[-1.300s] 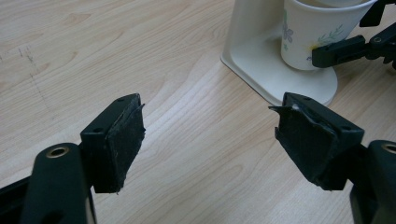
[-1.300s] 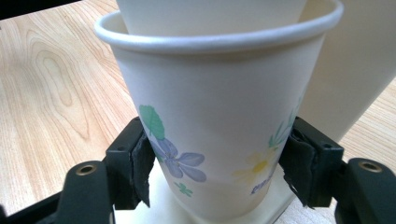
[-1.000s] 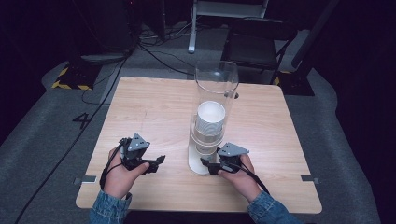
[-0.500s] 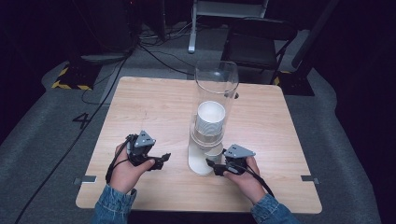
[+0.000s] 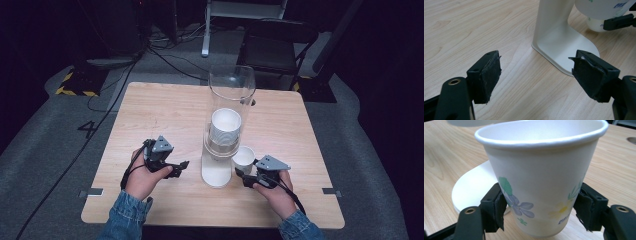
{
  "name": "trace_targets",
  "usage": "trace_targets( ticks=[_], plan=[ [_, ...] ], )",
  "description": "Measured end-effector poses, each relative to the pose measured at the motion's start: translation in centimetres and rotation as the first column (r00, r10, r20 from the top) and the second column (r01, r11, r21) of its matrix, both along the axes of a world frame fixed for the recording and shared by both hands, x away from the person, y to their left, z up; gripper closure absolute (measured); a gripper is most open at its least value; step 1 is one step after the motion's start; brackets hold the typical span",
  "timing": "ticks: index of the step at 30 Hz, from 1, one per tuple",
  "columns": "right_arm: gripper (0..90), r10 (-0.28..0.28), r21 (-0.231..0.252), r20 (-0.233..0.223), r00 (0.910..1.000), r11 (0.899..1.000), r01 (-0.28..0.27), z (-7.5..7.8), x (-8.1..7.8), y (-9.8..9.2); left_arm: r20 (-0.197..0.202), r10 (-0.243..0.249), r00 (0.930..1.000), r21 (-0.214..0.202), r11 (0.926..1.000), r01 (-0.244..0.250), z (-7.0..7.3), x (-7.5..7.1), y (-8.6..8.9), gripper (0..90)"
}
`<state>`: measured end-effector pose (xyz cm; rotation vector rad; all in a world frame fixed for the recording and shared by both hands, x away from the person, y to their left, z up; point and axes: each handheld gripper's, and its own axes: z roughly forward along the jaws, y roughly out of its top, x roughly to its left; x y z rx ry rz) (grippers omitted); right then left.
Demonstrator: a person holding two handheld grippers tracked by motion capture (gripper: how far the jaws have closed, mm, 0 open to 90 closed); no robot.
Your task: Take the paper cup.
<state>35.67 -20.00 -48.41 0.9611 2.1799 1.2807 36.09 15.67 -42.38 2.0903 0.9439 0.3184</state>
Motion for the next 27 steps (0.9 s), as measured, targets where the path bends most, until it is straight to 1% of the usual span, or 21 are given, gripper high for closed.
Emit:
trace_targets(
  ticks=[2, 3, 5, 6, 7, 8, 9, 10, 11, 12, 13, 14, 16, 17, 19, 21, 24, 25, 26, 27],
  plan=[
    [32.7, -0.004, 0.003, 0.005, 1.0000, 1.000, 0.004, 0.1, 0.0, -0.3, 0.008, 0.000, 1.0000, 0.004, 1.0000, 0.000, 0.0, 0.1, 0.0, 22.8],
    [32.7, -0.021, 0.013, 0.007, 0.9998, 1.000, 0.021, 0.4, 0.1, -0.8, 0.005, 0.002, 1.0000, -0.002, 1.0000, -0.002, 0.0, 0.2, -0.1, 22.7],
    [32.7, -0.039, 0.030, 0.005, 0.9992, 0.999, 0.039, 0.6, 0.2, -1.4, 0.003, 0.001, 1.0000, 0.004, 1.0000, -0.001, 0.0, 0.3, 0.0, 22.7],
    [32.7, -0.045, 0.038, 0.000, 0.9990, 0.998, 0.045, 0.8, 0.2, -1.6, 0.012, 0.002, 0.9999, 0.012, 0.9999, -0.002, 0.0, 0.3, 0.1, 22.7],
    [32.7, -0.053, 0.053, -0.006, 0.9986, 0.997, 0.053, 0.9, 0.3, -1.9, 0.013, 0.008, 0.9999, 0.009, 0.9999, -0.008, 0.0, 0.3, 0.1, 22.7],
    [32.7, -0.053, 0.053, -0.006, 0.9986, 0.997, 0.053, 0.9, 0.3, -1.9, 0.013, 0.008, 0.9999, 0.009, 0.9999, -0.008, 0.0, 0.3, 0.1, 22.7],
    [32.7, -0.077, 0.075, -0.010, 0.9970, 0.994, 0.078, 1.3, 0.5, -2.5, 0.001, 0.006, 1.0000, 0.000, 1.0000, -0.006, 0.0, 0.3, 0.2, 22.7],
    [32.7, -0.077, 0.075, -0.010, 0.9970, 0.994, 0.078, 1.3, 0.5, -2.5, 0.001, 0.006, 1.0000, 0.000, 1.0000, -0.006, 0.0, 0.3, 0.2, 22.7],
    [32.7, -0.096, 0.086, -0.006, 0.9953, 0.992, 0.096, 1.6, 0.7, -3.1, 0.005, 0.013, 0.9999, -0.007, 0.9999, -0.013, 0.0, 0.2, 0.2, 22.8],
    [32.7, -0.108, 0.090, -0.009, 0.9942, 0.990, 0.108, 1.7, 0.8, -3.3, 0.015, 0.013, 0.9998, 0.004, 0.9999, -0.013, 0.1, 0.2, 0.5, 22.7],
    [32.7, -0.113, 0.092, -0.005, 0.9935, 0.989, 0.113, 1.8, 0.9, -3.6, 0.015, 0.013, 0.9998, 0.004, 0.9999, -0.013, 0.1, 0.2, 0.5, 22.7],
    [32.7, -0.121, 0.095, -0.003, 0.9927, 0.988, 0.121, 1.9, 1.0, -3.8, 0.008, 0.022, 0.9997, -0.005, 0.9997, -0.022, 0.0, 0.1, 0.5, 22.7],
    [32.7, -0.126, 0.101, -0.001, 0.9921, 0.987, 0.125, 2.0, 1.1, -4.0, 0.009, 0.023, 0.9997, -0.006, 0.9997, -0.023, 0.0, 0.0, 0.6, 22.7],
    [32.7, -0.140, 0.116, 0.000, 0.9902, 0.984, 0.139, 2.3, 1.3, -4.5, 0.004, 0.031, 0.9995, -0.007, 0.9995, -0.031, -0.1, -0.1, 0.7, 22.7],
    [32.6, -0.151, 0.126, -0.011, 0.9884, 0.980, 0.151, 2.5, 1.4, -4.8, 0.001, 0.031, 0.9995, -0.004, 0.9995, -0.031, -0.1, -0.2, 0.9, 22.7],
    [32.6, -0.167, 0.143, -0.029, 0.9855, 0.975, 0.169, 2.6, 1.6, -5.2, -0.001, 0.039, 0.9992, -0.005, 0.9992, -0.039, -0.2, -0.3, 1.0, 22.7],
    [32.5, -0.191, 0.141, -0.032, 0.9811, 0.971, 0.193, 2.8, 2.0, -5.8, -0.003, 0.044, 0.9990, -0.008, 0.9990, -0.044, -0.2, -0.5, 1.3, 22.8],
    [32.5, -0.192, 0.144, -0.038, 0.9807, 0.970, 0.195, 2.8, 2.1, -6.0, 0.003, 0.046, 0.9989, 0.004, 0.9989, -0.046, -0.2, -0.5, 1.4, 22.8],
    [32.4, -0.197, 0.150, -0.046, 0.9794, 0.968, 0.202, 2.8, 2.3, -6.2, -0.001, 0.049, 0.9988, -0.003, 0.9988, -0.049, -0.3, -0.5, 1.5, 22.8],
    [32.4, -0.202, 0.151, -0.044, 0.9783, 0.967, 0.207, 2.8, 2.5, -6.4, 0.002, 0.052, 0.9986, 0.001, 0.9986, -0.052, -0.3, -0.6, 1.6, 22.8]
  ],
)
